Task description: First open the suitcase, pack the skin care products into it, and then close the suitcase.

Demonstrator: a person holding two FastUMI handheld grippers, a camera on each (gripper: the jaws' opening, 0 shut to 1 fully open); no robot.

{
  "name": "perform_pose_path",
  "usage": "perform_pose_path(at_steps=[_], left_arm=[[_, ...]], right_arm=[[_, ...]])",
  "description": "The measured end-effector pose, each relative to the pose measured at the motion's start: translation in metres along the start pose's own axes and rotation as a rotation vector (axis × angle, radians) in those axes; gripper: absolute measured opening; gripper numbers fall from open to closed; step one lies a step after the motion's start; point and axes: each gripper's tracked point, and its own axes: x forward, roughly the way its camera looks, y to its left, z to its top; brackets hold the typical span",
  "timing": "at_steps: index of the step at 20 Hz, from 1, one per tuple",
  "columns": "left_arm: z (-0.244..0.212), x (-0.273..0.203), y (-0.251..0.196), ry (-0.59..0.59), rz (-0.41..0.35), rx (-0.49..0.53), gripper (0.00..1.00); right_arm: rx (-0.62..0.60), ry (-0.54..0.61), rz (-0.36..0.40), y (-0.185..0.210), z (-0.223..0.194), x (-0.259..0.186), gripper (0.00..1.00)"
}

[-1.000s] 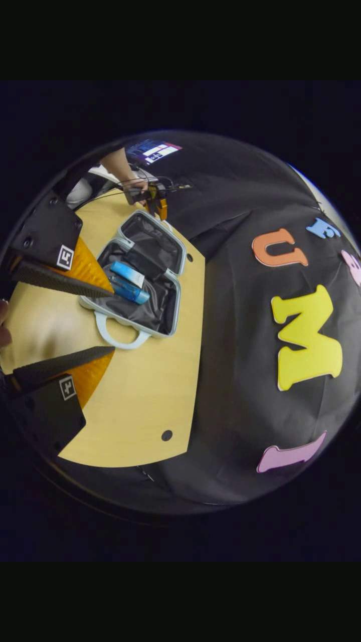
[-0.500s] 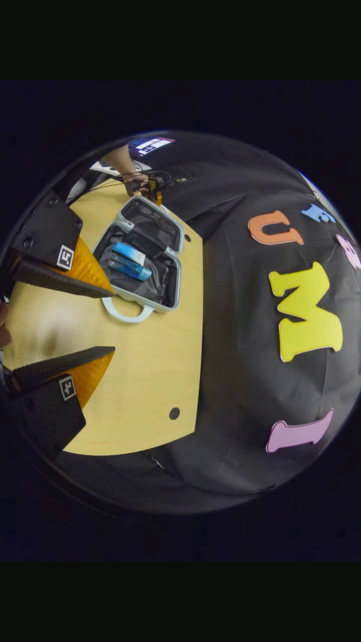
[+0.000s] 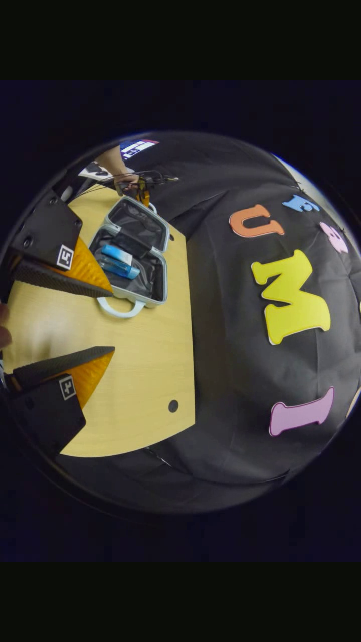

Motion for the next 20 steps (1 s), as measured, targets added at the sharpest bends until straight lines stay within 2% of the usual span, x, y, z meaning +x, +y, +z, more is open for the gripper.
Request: perform_pose_path(at_steps=[3, 7, 10, 14, 16, 18, 20], left_arm=[[0.019, -0.031, -0.034, -0.054, -0.02, 0.04, 0.11], [0.046, -0.084, -0.094, -0.177, -0.044, 0.106, 0.1], [0.046, -0.116, -0.152, -0.258, -0.042, 0.207, 0.1], [0.032, -0.151, -0.233, -0.338, -0.042, 0.283, 0.1], [0.017, -0.162, -0.259, -0.383, -0.013, 0.388, 0.1], [-0.003, -0.17, -0.282, -0.399, 0.002, 0.461, 0.1], [-0.02, -0.174, -0.311, -0.429, -0.016, 0.486, 0.1]], right_arm=[[-0.004, -0.081, -0.016, -0.003, 0.016, -0.008, 0.59], [-0.095, -0.256, -0.083, -0.005, 0.049, -0.03, 0.59], [-0.118, -0.37, -0.132, -0.01, 0.071, -0.046, 0.59], [-0.033, -0.392, -0.135, -0.023, 0.068, -0.055, 0.59], [-0.002, -0.396, -0.147, -0.038, 0.064, -0.06, 0.59], [-0.012, -0.403, -0.177, -0.054, 0.059, -0.071, 0.6], [-0.028, -0.413, -0.218, -0.074, 0.059, -0.081, 0.59]])
